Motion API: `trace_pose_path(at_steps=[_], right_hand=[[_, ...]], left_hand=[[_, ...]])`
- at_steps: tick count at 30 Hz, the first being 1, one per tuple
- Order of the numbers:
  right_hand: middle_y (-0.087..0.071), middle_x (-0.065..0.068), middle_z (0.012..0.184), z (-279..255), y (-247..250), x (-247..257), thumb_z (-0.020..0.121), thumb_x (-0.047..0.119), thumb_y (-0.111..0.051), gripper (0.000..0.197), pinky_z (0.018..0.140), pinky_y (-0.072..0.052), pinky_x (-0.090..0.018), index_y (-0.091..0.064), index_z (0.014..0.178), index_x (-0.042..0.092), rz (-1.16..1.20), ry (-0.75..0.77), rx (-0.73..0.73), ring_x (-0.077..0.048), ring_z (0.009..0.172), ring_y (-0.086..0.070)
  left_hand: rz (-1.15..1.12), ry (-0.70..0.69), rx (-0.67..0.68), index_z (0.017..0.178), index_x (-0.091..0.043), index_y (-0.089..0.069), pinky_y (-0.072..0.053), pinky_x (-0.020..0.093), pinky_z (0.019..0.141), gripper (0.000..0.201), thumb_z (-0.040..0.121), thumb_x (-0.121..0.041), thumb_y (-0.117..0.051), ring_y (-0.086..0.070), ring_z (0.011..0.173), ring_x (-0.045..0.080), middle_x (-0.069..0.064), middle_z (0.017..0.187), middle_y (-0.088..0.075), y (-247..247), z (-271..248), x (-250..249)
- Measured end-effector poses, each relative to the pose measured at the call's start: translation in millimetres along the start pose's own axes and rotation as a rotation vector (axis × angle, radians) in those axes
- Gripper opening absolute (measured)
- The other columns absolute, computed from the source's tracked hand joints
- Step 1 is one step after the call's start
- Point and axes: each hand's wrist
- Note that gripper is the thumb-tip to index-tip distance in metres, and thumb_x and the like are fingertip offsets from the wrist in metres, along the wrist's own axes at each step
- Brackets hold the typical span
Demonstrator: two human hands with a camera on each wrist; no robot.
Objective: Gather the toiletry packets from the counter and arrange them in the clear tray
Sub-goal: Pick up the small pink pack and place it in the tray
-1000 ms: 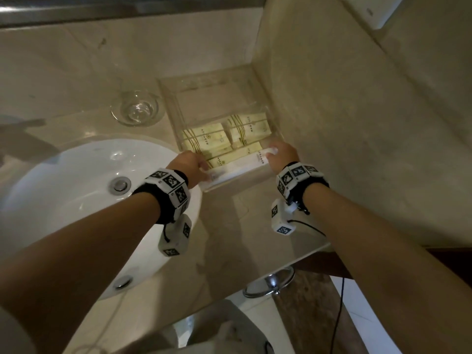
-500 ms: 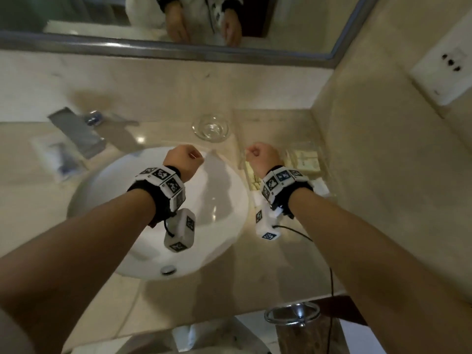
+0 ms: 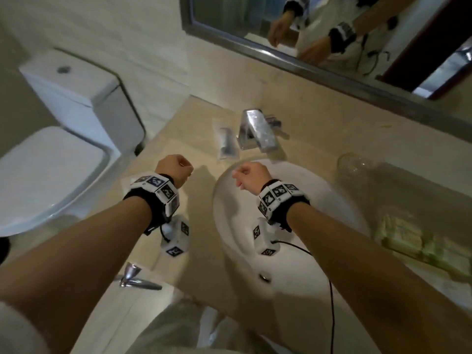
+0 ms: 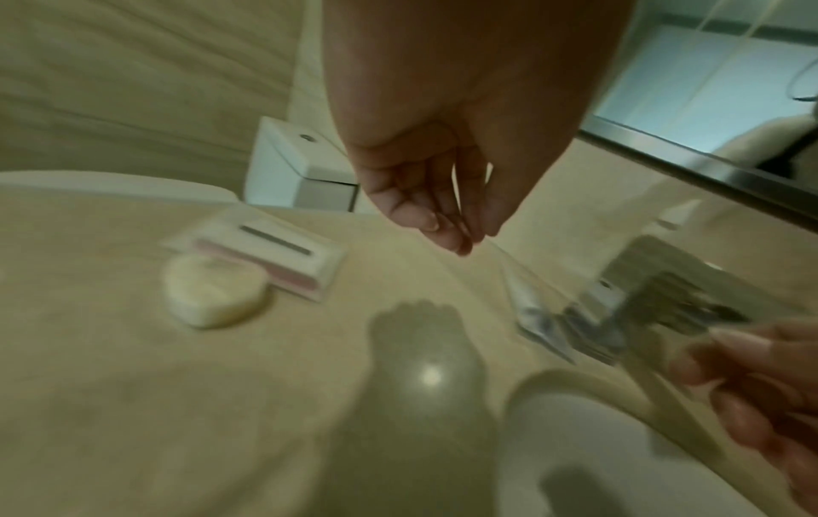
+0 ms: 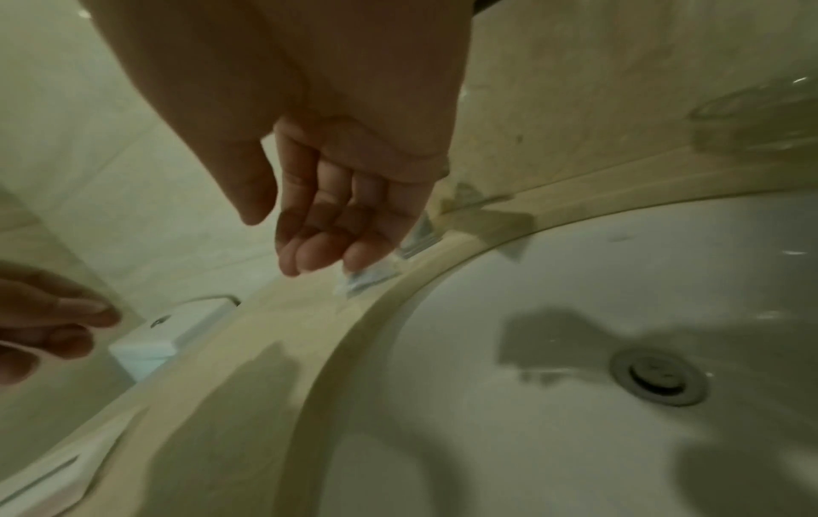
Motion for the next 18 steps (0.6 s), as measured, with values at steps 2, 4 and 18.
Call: trace_pose_path(at_steps=[2,4,18], right_hand=[[-0.064,-0.008,0.076,14.7,-22.0,13.1,0.091,0.021,-0.053,0.018,0.083,-0.052,-0.034,-0.062,0.08,0.011,-0.036,-0.006,0.037,-0.02,0.071,-0.058],[-0.062,-0.006,0.071,29.2,-45.1,24.9,0.091,0.019,-0.054,0.014,0.078,-0.049,-0.032,-0.061,0.082,0.011,-0.033,-0.027,0.072,-0.019,0.066,-0.056],[-0.066,-0.002,0.081,70.8,-134.2,66.0,0.091,0.024,-0.053,0.023,0.071,-0.045,-0.023,-0.067,0.098,0.007,-0.157,-0.06,0.199,-0.017,0.073,-0.057]], left_hand=[[0.009,0.079,-0.037,0.101,-0.005,-0.067,-0.052,0.038,0.086,0.021,0.085,-0.017,-0.058,-0.064,0.1,0.034,0.018,0.107,-0.069,19.0,7.7,30.9],[0.011,0.177,-0.063,0.11,-0.006,-0.062,-0.048,0.034,0.08,0.027,0.085,-0.017,-0.06,-0.061,0.106,0.033,0.015,0.116,-0.064,35.1,14.8,59.1],[0.044,0.261,0.035,0.128,-0.009,-0.043,-0.041,0.039,0.101,0.067,0.072,-0.02,-0.077,-0.049,0.118,0.035,0.017,0.133,-0.041,57.3,48.1,131.7]])
Point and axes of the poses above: each hand's wrist, its own z-axis towards the middle knuckle, its own y-axis out of the back of the hand, x = y × z
